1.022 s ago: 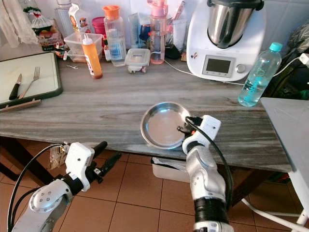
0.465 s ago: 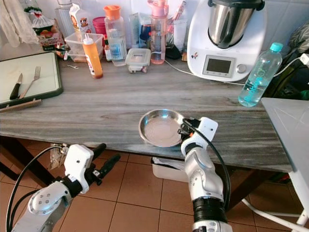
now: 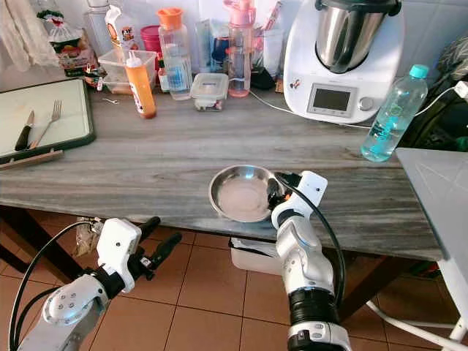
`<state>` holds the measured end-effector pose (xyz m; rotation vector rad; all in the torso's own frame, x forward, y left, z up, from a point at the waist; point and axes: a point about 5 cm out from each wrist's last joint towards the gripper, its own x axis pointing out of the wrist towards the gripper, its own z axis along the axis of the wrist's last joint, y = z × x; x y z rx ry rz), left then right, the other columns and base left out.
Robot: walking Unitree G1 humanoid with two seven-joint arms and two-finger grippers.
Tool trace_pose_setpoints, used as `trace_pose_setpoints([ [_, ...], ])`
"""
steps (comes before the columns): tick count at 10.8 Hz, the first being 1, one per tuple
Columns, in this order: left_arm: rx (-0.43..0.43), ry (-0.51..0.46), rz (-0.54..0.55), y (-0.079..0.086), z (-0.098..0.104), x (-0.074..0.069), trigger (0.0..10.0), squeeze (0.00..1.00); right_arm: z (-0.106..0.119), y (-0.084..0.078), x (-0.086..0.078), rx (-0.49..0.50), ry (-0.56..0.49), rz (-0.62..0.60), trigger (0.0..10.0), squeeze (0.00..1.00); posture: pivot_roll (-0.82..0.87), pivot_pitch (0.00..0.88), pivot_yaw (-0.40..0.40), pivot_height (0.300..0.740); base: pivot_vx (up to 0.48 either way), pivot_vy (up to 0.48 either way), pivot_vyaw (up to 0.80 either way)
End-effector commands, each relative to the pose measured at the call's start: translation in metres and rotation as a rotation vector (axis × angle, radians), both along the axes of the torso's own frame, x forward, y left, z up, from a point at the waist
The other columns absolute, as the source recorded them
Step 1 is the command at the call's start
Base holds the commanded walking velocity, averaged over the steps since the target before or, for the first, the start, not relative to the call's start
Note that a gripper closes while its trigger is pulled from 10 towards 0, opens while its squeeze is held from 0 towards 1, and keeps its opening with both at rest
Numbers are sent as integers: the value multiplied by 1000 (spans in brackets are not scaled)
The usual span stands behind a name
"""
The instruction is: Setting the table
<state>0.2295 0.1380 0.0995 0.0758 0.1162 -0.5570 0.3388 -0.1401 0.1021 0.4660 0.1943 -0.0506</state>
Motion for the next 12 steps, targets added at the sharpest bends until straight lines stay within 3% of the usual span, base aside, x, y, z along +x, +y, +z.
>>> trace_pose_setpoints([
  [1,9,-8,1,0,2,-1,10000,0,3,3,3,9,-12,2,10000,1000,82,34,10,740,0,0,0],
  [4,11,-12,1,0,3,0,10000,0,21,1,6,-15,-96,2,10000,1000,78,34,13,740,0,0,0],
  [7,12,-22,8,1,4,4,10000,0,43,-6,-4,-76,-203,32,10000,1000,71,30,12,740,0,0,0],
  [9,10,-27,11,0,4,5,10000,0,50,-13,-18,-112,-233,30,10000,1000,60,26,11,740,0,0,0],
  [12,-52,-83,72,0,21,17,10000,0,56,-25,-47,-300,-278,55,10000,1000,51,23,1,740,0,0,0],
])
